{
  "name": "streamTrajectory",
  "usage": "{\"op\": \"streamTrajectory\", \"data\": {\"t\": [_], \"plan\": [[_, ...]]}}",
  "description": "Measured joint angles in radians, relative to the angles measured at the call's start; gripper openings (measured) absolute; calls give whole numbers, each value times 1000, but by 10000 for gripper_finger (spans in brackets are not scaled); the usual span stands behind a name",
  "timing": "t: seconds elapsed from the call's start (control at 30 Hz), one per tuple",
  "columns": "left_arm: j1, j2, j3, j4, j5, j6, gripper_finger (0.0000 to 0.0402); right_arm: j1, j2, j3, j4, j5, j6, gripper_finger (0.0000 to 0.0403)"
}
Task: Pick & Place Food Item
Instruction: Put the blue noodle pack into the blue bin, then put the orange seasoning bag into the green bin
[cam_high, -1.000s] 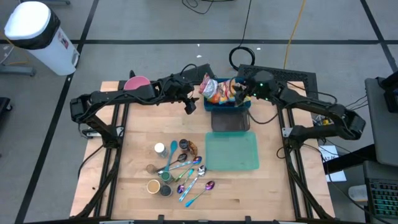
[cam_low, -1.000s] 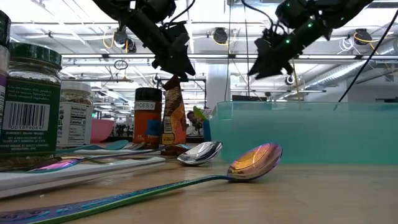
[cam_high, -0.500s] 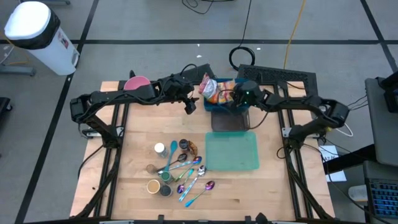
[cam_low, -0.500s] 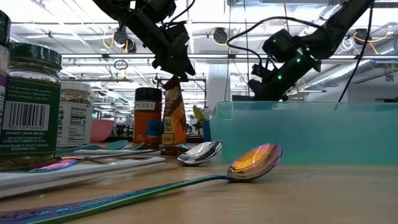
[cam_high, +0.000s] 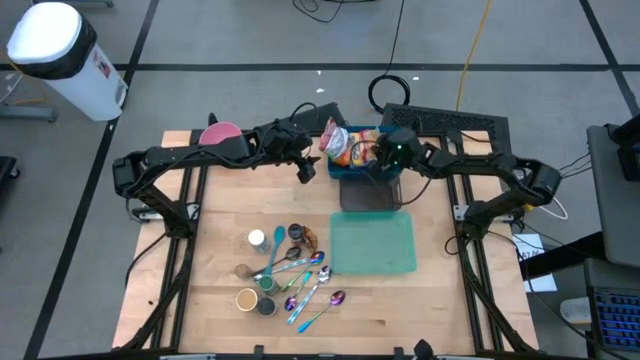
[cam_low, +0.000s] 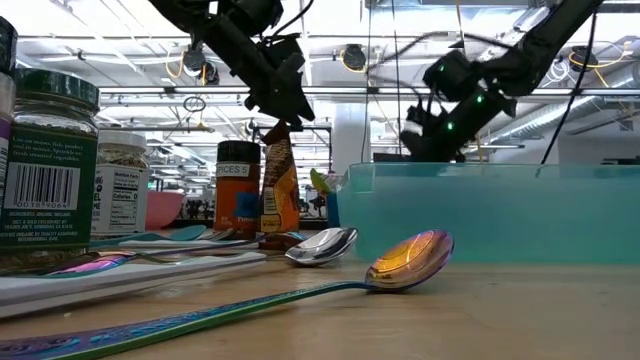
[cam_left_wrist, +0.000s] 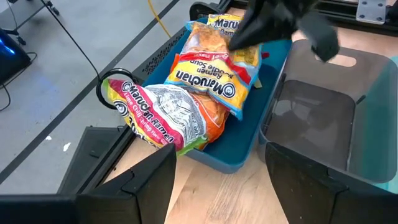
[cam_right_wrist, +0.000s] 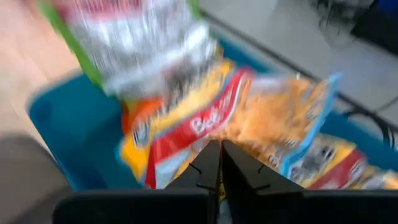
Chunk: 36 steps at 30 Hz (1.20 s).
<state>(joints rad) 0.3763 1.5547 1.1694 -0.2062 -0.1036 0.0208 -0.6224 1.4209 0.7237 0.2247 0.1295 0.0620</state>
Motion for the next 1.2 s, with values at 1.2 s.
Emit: {"op": "streamTrajectory", "data": {"t": [1.2], "plan": [[-4, -35, -1, -90, 110, 40, 255, -48, -147, 1, 111, -92, -4, 46]]}}
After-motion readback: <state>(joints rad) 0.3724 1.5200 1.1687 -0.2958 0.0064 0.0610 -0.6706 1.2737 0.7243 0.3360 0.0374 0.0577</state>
